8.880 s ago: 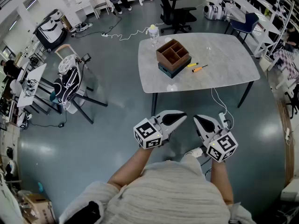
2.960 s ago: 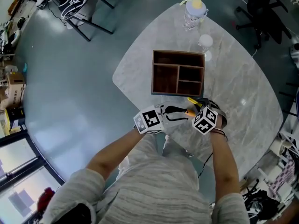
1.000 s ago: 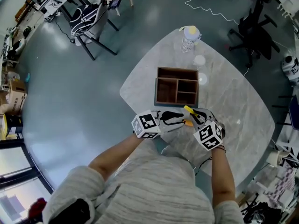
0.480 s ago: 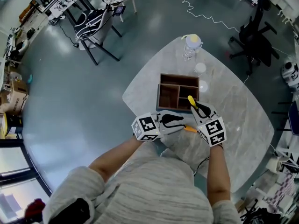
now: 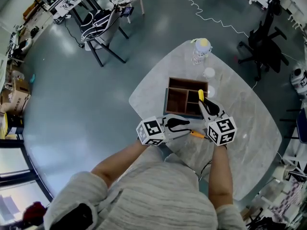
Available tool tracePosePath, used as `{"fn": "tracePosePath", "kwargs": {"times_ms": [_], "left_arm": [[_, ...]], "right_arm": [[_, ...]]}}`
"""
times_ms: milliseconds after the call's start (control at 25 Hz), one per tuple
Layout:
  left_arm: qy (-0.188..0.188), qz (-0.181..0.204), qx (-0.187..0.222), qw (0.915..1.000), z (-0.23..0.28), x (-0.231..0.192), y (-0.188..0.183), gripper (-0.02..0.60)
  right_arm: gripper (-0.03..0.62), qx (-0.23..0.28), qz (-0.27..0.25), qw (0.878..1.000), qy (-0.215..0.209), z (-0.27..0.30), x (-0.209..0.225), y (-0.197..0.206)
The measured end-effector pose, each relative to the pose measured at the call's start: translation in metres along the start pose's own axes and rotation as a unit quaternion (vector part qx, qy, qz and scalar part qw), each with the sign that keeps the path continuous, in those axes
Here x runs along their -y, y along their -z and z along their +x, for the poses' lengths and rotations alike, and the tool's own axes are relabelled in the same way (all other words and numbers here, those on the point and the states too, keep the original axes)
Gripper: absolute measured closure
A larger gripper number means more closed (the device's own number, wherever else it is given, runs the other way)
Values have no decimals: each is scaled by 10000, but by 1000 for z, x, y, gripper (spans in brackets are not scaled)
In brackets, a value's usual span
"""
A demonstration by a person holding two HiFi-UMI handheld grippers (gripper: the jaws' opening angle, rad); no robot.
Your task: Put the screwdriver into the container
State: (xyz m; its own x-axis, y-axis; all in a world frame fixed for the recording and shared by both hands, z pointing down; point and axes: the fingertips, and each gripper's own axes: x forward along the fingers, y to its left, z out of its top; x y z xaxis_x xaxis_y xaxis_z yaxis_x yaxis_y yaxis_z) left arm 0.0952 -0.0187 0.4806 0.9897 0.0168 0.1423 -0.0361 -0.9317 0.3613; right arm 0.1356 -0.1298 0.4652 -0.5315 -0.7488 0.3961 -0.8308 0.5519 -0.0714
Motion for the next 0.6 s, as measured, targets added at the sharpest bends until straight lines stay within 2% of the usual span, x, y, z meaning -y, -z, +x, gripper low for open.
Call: {"fn": "tracePosePath", "kwargs": {"times_ms": [600], "left_arm": [[8,-32,25,10000,-6,3,5,448]], "right_arm": [[530,618,600,9948,539,4,20,14]]}}
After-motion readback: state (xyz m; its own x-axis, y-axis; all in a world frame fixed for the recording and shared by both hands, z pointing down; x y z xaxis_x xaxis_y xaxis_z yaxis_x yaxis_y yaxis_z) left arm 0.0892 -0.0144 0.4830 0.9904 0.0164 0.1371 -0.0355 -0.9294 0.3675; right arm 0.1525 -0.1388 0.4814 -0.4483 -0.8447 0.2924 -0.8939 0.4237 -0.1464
